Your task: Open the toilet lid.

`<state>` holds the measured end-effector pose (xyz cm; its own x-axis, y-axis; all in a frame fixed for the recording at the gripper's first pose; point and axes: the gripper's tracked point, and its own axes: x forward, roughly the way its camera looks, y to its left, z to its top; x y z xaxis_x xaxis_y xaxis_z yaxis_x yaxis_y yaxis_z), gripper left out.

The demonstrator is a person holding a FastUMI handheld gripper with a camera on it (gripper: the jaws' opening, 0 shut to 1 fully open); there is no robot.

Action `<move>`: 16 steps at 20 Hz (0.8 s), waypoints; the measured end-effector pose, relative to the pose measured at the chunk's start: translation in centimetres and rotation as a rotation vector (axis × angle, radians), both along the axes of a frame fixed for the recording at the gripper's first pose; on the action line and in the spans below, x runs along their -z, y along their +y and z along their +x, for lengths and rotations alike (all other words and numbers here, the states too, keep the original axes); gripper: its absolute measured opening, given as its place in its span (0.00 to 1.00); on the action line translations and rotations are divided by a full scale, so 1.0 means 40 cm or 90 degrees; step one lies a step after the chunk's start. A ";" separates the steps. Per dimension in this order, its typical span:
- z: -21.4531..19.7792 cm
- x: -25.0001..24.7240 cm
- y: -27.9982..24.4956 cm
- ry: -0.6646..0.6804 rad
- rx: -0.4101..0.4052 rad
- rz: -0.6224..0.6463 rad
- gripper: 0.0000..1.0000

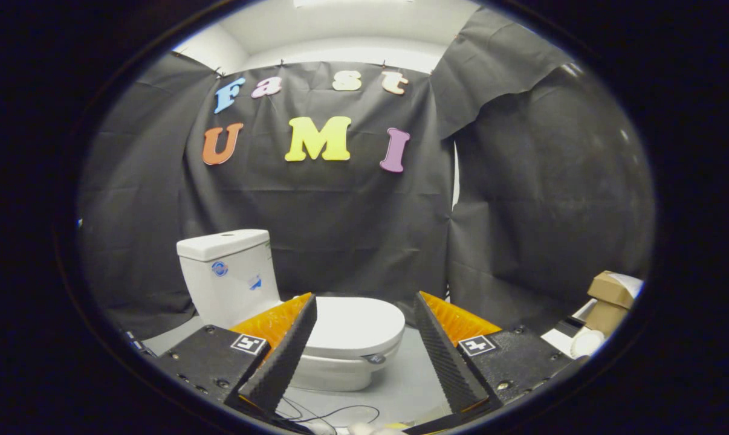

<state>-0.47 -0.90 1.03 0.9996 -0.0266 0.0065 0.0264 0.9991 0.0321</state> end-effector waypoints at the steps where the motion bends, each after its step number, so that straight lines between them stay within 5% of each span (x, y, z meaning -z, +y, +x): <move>1: -0.001 -0.003 -0.003 -0.001 0.002 0.002 1.00; 16: 0.016 -0.035 0.029 -0.007 -0.020 0.012 1.00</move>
